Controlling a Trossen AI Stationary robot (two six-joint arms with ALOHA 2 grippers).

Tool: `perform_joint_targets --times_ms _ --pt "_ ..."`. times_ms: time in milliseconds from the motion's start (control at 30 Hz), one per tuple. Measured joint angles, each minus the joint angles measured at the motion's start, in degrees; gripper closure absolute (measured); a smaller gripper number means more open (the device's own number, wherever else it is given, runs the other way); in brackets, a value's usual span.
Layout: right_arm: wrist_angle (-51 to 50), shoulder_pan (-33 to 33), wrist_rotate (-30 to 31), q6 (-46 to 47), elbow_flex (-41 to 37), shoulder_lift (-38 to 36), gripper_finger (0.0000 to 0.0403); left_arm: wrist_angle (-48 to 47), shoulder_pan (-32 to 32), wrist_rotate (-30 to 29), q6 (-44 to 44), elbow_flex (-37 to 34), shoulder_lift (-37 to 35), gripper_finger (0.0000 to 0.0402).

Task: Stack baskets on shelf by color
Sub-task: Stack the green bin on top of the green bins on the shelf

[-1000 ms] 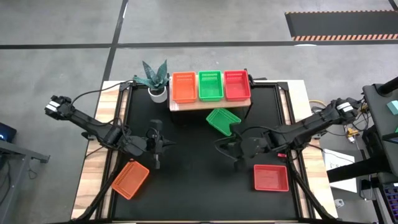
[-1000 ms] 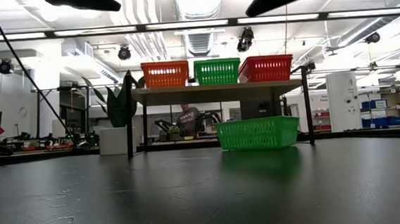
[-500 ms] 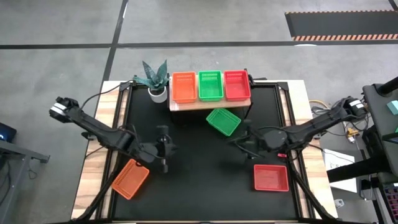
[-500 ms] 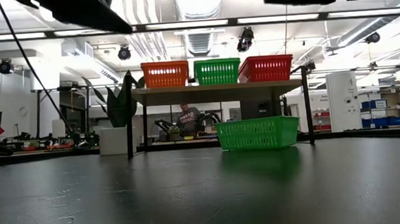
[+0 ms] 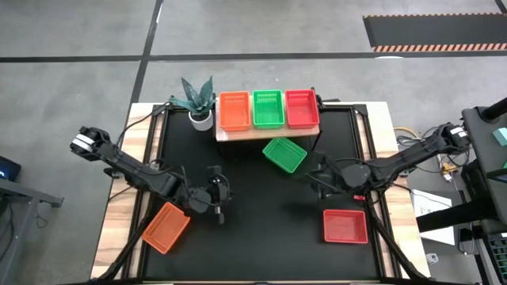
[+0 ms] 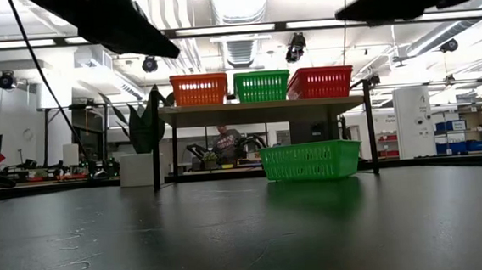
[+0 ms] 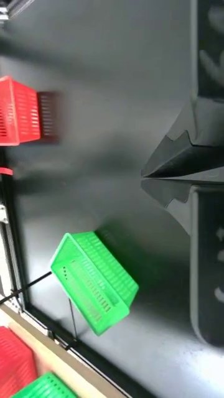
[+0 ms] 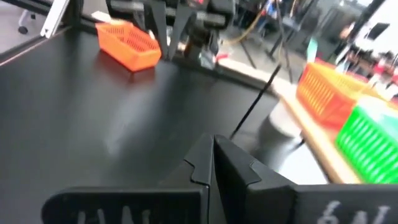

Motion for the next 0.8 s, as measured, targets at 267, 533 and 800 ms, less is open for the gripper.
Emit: perform_joint_targets --times_ms 267,533,800 --pt "-10.0 0.0 6.0 7.6 2.2 4.3 0.0393 0.7 0.0 0.0 0.1 0.0 0.2 0.0402" --pt "-30.8 -3.4 8.3 13.1 11.5 11.0 0.0336 0.7 0.0 0.0 1.7 0.0 0.2 0.0402" --pt "-43.4 -9.4 1.1 8.5 17.6 17.7 0.0253 0.7 0.0 0.0 2.1 -0.1 0.2 0.0402"
